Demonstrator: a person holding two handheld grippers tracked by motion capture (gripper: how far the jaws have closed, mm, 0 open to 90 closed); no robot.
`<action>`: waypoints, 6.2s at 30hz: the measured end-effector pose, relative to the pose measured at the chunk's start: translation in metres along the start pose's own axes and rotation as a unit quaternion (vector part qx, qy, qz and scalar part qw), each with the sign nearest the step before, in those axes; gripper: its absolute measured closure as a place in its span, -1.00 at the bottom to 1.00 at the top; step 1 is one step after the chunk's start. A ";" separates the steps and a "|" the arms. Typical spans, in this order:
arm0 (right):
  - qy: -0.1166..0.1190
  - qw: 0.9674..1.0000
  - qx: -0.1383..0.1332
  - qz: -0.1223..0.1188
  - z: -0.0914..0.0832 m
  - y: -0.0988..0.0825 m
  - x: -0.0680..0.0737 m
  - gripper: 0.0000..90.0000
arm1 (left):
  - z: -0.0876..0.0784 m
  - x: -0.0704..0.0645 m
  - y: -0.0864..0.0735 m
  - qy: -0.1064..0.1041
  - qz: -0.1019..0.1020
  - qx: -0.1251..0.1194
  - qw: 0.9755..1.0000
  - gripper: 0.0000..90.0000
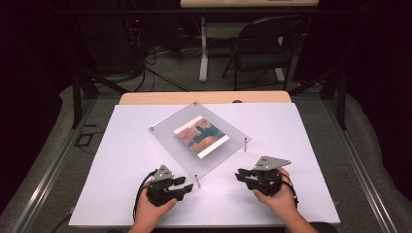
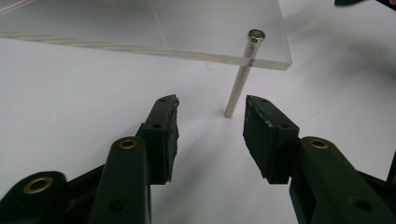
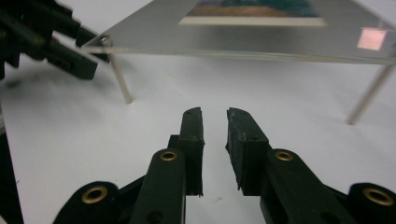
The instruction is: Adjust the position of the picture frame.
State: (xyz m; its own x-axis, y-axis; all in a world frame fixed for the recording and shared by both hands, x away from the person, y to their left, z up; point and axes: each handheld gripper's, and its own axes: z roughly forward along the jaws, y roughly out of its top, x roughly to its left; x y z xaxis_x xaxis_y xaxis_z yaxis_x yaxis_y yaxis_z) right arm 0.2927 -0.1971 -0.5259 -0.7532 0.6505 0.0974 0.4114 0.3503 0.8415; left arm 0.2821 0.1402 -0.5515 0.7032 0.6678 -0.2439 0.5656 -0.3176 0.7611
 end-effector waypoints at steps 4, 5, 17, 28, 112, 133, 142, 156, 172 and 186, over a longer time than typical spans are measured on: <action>-0.020 0.999 -0.028 0.030 -0.018 -0.002 -0.014 0.69 | 0.006 -0.003 0.002 -0.010 0.010 -0.002 1.000 0.31; -0.023 0.999 -0.032 0.038 -0.020 -0.003 -0.018 0.70 | 0.011 -0.005 0.002 -0.014 0.020 -0.006 1.000 0.33; -0.023 0.998 -0.031 0.055 -0.016 -0.007 -0.023 0.73 | 0.029 -0.014 0.006 -0.021 0.055 -0.007 0.998 0.65; -0.029 0.997 -0.026 0.064 -0.008 -0.009 -0.029 0.70 | 0.027 -0.012 0.008 -0.011 0.037 0.003 0.999 0.90; -0.071 0.993 0.013 0.092 0.035 -0.004 -0.050 0.89 | 0.016 0.056 0.033 0.053 -0.034 -0.014 0.998 0.89; -0.068 0.993 0.026 0.097 0.037 -0.010 -0.048 0.89 | 0.016 0.054 0.028 0.056 -0.028 -0.008 0.998 0.89; -0.066 0.993 0.025 0.096 0.035 -0.012 -0.046 0.89 | 0.014 0.053 0.026 0.051 -0.029 -0.005 0.998 0.88; -0.075 0.995 0.031 0.054 0.027 -0.010 -0.031 0.09 | 0.007 0.044 0.022 0.068 -0.025 -0.023 0.997 0.20; -0.093 0.995 0.036 0.023 0.000 -0.016 -0.018 -0.05 | -0.012 0.036 0.015 0.088 0.007 -0.023 0.996 -0.11; -0.114 0.993 0.004 0.040 -0.012 -0.015 -0.029 -0.02 | -0.032 0.042 0.011 0.096 -0.019 -0.030 0.995 -0.11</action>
State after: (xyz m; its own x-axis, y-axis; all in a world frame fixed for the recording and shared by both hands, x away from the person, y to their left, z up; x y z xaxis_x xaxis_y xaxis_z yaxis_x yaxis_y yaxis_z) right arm 0.3024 -0.2292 -0.5346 -0.5825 0.8118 0.0412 0.4699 0.2949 0.8320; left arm 0.3040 0.1865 -0.5342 0.5828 0.7970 -0.1587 0.5600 -0.2523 0.7891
